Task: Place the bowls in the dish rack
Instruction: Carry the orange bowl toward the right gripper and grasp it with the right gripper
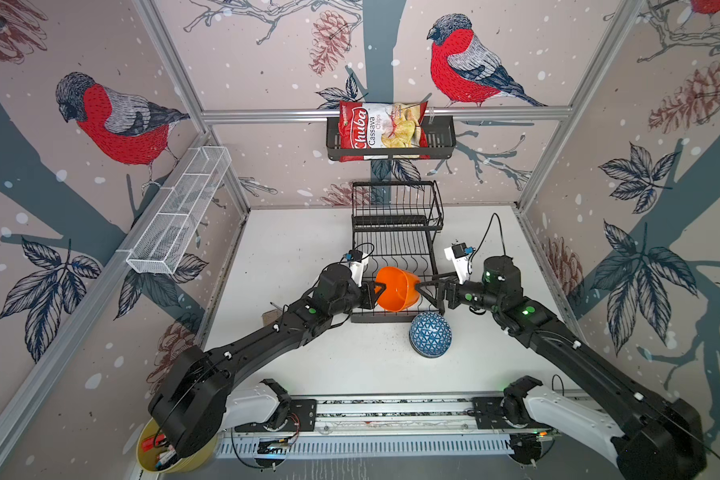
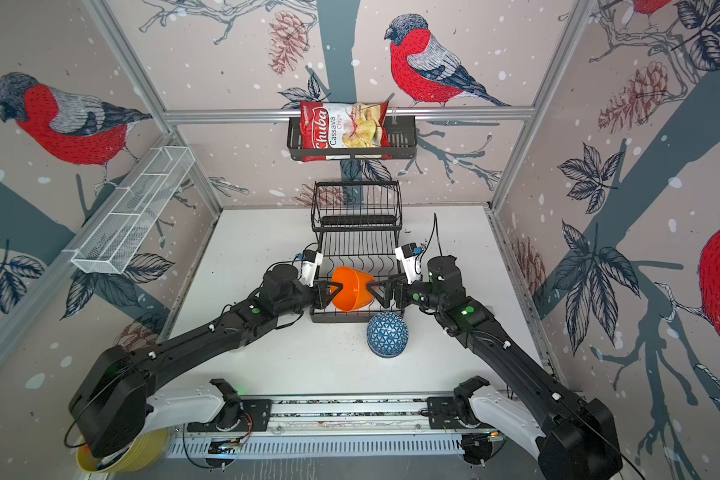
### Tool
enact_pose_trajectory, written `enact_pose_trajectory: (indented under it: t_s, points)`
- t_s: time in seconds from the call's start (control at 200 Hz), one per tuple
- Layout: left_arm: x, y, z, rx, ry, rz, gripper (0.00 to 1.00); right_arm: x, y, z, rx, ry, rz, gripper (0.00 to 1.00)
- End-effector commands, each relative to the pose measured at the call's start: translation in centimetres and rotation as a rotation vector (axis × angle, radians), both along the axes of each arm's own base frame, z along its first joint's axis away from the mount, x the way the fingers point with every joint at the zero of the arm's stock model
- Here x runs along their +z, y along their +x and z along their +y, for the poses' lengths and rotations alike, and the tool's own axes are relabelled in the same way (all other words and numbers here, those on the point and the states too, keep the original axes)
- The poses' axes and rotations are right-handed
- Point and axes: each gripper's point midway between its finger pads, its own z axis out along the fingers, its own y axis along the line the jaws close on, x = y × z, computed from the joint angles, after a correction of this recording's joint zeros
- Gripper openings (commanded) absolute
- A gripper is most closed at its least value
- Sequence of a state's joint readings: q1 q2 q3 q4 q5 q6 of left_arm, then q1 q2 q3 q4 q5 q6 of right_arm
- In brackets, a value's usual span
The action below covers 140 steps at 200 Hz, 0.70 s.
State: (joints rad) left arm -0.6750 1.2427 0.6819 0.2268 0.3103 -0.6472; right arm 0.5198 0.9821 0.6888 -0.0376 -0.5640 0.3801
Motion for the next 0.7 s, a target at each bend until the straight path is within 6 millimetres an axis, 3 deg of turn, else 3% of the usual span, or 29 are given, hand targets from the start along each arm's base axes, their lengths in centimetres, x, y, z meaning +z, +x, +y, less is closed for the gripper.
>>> enact_pose_trajectory:
  t_s: [0.0,0.265,0.695]
  points:
    - [2.3,0.5,-1.0,-0.038,-0.077,-0.081,0.0,1.6,-0.7,1.3,0.061,0.057,-0.033,0.99]
    - [1.4,0.9,-1.6,-0.049,-0.069,-0.06,0.0,2.3,-1.3,2.7,0.098,0.073,-0.038,0.99]
    - [2.2,1.1,-1.7,-0.057,-0.102,-0.087,0.0,1.9,-1.0,3.5,0.089,0.063,-0.026,0.98]
